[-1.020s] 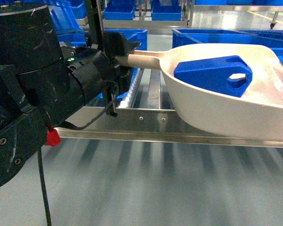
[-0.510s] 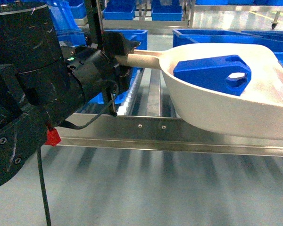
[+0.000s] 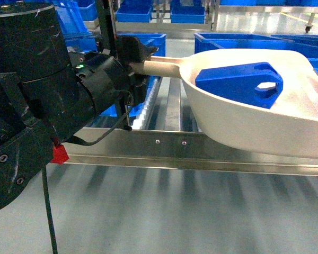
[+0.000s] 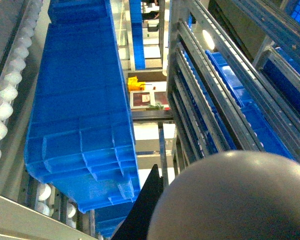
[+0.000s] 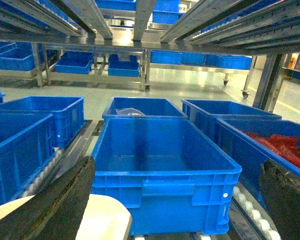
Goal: Place part in tray to right shelf
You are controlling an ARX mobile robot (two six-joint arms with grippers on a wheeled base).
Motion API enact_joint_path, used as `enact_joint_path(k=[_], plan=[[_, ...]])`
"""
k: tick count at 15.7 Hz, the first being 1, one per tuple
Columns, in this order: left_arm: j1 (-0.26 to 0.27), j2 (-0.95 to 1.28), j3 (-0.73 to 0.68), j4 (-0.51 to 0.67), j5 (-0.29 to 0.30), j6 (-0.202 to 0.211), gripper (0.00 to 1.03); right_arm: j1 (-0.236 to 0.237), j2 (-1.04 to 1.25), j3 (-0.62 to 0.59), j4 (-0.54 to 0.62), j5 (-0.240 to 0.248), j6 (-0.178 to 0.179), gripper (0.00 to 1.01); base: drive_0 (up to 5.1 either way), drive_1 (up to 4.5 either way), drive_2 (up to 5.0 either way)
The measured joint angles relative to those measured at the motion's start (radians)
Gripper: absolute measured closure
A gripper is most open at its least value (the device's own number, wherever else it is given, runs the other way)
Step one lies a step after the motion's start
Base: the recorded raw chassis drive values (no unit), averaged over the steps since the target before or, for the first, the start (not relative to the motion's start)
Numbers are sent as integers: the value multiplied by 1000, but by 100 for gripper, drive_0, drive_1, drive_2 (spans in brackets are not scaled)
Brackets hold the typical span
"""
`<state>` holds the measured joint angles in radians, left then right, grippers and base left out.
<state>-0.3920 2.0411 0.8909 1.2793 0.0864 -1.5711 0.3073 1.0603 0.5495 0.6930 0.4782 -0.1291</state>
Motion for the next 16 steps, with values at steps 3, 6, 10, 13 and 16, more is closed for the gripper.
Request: enact_joint_path(k=[3,6,10,13,16], plan=[[0,0,0,0,0,0,90,0,0,0,0,0,0,3,0,0,0],[0,0,0,0,0,0,90,0,0,0,0,0,0,3,0,0,0],[0,0,0,0,0,0,90,0,0,0,0,0,0,3,0,0,0],[0,0,0,0,0,0,90,0,0,0,0,0,0,3,0,0,0],[0,0,0,0,0,0,90,0,0,0,0,0,0,3,0,0,0]])
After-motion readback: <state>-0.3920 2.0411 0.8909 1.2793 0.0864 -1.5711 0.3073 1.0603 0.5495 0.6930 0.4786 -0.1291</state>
